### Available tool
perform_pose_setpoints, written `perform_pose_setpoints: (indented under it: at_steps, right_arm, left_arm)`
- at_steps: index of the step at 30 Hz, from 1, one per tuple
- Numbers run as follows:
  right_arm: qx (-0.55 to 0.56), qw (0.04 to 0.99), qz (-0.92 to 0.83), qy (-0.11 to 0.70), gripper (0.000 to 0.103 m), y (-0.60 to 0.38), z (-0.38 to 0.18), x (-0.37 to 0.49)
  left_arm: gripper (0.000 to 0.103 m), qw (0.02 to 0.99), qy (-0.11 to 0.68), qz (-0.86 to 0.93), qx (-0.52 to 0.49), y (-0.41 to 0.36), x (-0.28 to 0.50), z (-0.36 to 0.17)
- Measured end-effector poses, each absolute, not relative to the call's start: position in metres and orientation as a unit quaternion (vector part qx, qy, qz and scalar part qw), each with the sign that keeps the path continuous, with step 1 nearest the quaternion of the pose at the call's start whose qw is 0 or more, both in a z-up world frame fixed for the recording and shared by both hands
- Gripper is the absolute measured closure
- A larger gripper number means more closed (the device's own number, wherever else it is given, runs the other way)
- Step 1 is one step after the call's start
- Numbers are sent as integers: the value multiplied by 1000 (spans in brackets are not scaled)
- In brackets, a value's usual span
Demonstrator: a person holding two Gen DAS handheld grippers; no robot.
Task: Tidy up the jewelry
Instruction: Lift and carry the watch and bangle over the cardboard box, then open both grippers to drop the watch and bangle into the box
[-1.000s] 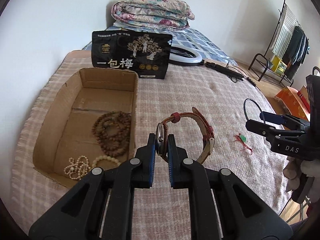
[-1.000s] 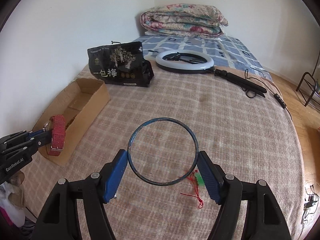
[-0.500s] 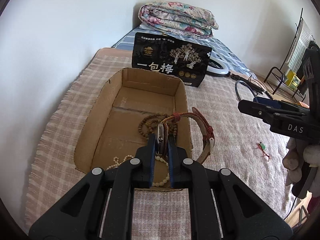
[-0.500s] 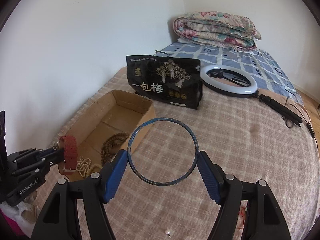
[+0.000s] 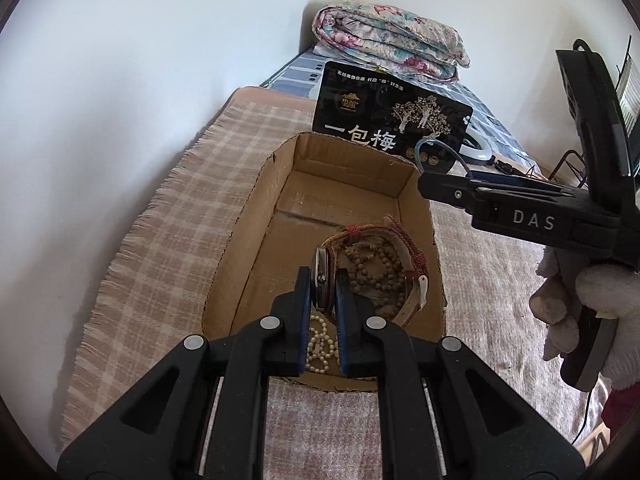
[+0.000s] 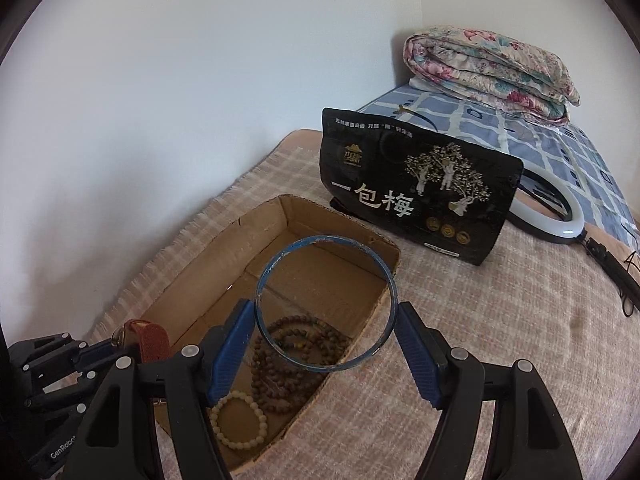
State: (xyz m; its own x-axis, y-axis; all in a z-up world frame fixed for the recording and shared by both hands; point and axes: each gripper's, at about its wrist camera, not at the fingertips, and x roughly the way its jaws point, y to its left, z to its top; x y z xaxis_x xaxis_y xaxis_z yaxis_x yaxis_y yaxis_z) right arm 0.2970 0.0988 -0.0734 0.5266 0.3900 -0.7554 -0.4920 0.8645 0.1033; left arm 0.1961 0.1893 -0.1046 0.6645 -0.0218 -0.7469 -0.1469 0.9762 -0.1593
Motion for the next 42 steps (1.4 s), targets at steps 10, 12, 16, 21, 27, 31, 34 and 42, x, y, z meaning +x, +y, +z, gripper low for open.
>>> perform_pose_setpoints:
  at_steps: [10,12,16,21,27,31,34,42]
  right_arm:
    - [-59,866,256,425,29,123,-84,318]
    - [-59,867,255,425,29,125,-84,320]
    - [-53,866,254,427,29,129,-85,322]
    - [-61,873,244,418,20,132,-80,321]
    - [-65,878,235,411,14,129,-73,318]
    - [-68,881,230,408,13,125,-68,313]
    - [-71,883,227,404,13,122,-63,309]
    - [-70,890,218,394,13,108,-48,294]
  left_arm:
    - [94,905,409,40,-110,197,201,-107]
    - [94,905,409,39,-111,197,201,-107]
    - [94,906,407,39,-108,198,202,-106]
    - [69,911,399,43,-99,196,201,-101]
    - [58,914,390,48,-101,196,199,-97]
    - [58,915,389,45,-99,195,198,-94]
    - [58,916,386,44,-96,191,195,-90]
    - [58,921,377,39,-91,180,188,-81]
